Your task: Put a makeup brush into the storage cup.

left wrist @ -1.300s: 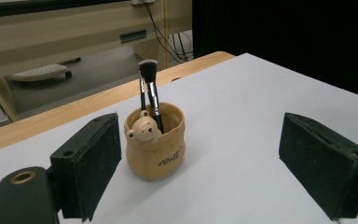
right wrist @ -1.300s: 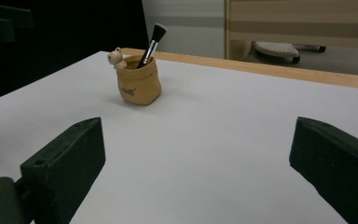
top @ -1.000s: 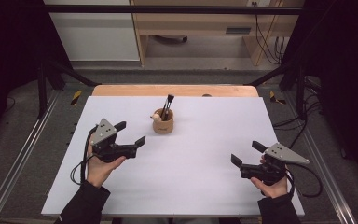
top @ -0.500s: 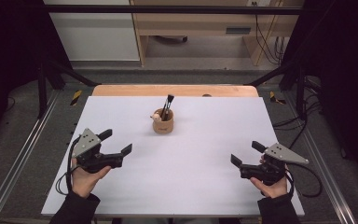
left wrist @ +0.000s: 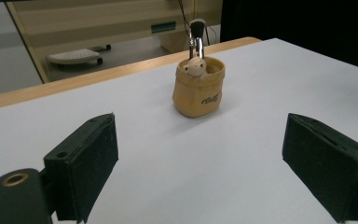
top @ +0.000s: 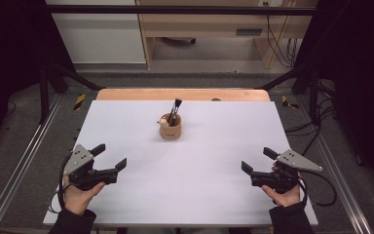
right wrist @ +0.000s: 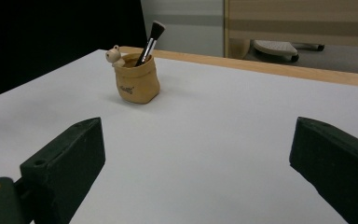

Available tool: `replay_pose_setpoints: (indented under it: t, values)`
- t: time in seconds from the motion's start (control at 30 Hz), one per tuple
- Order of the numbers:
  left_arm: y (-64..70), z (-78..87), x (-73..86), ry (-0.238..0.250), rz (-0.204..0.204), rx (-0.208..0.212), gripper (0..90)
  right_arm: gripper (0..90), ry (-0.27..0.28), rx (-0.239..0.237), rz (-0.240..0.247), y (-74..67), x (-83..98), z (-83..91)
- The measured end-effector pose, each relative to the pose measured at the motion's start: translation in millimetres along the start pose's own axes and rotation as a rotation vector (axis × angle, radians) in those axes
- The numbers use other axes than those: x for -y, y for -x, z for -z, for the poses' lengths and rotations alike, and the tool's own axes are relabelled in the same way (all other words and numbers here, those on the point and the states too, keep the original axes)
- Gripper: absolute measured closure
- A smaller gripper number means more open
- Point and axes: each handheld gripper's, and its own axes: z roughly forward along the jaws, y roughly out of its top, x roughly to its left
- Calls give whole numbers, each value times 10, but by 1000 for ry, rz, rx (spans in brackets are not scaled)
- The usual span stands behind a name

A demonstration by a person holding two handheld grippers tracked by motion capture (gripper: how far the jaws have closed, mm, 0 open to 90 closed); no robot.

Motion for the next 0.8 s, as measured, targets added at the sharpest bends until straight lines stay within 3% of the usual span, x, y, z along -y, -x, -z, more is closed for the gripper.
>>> replay_pose_setpoints:
  t: [0.27,0.8]
  values:
    - [-115,54,137,-14,21,-34,93,40,0,1,2,4,2,0]
    - [-176,65,245,-26,30,-34,89,40,1,5,-1,27,7,9]
